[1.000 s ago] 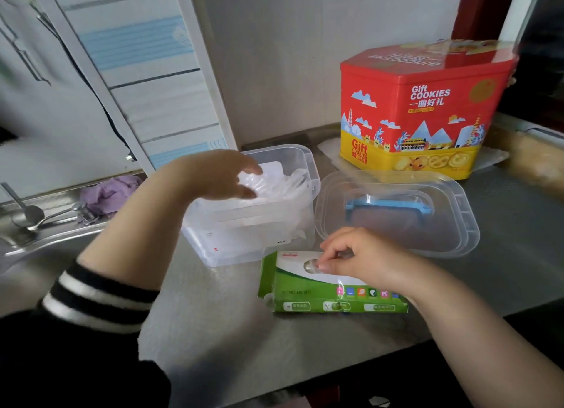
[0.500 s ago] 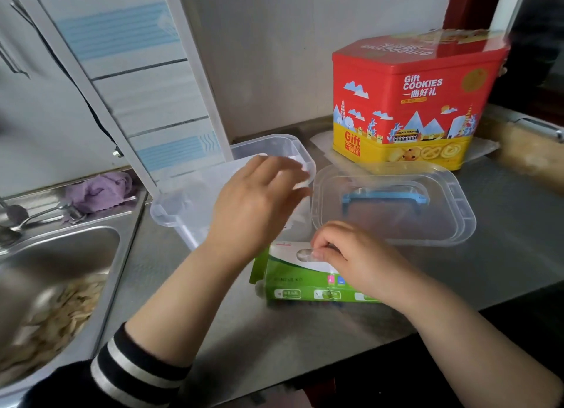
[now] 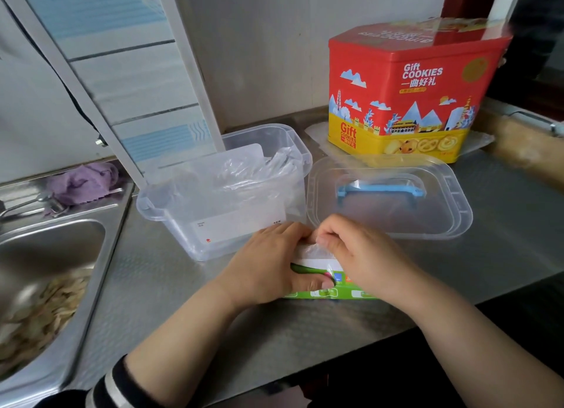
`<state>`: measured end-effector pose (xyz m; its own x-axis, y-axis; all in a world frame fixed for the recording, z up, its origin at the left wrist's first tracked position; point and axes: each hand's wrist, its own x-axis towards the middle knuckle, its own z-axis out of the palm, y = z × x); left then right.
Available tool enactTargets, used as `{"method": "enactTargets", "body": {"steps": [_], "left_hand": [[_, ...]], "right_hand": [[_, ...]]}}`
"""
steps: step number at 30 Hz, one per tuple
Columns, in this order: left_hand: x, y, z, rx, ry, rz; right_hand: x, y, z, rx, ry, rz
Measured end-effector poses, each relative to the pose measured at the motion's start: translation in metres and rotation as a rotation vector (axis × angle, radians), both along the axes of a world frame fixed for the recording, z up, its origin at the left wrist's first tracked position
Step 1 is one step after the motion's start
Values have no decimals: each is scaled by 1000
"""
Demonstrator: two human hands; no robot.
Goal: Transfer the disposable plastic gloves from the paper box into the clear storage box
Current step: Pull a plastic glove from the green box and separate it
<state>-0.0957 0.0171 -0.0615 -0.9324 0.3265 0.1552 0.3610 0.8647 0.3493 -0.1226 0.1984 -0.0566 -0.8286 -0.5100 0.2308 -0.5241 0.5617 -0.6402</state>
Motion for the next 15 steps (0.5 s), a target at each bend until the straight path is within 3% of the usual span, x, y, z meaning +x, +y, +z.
{"method": "enactTargets", "body": {"steps": [8, 11, 13, 15], "left_hand": [[-1, 0, 0, -19, -38, 35], [0, 0, -1, 21, -53, 24], [0, 1, 0, 29, -60, 23], [1, 0, 2, 30, -64, 30]], "right_hand": [[-4, 3, -1, -312, -245, 16], [-4, 6, 4, -155, -299, 15], [-2, 7, 7, 14, -183, -32], [-1, 3, 9, 2, -73, -58]]}}
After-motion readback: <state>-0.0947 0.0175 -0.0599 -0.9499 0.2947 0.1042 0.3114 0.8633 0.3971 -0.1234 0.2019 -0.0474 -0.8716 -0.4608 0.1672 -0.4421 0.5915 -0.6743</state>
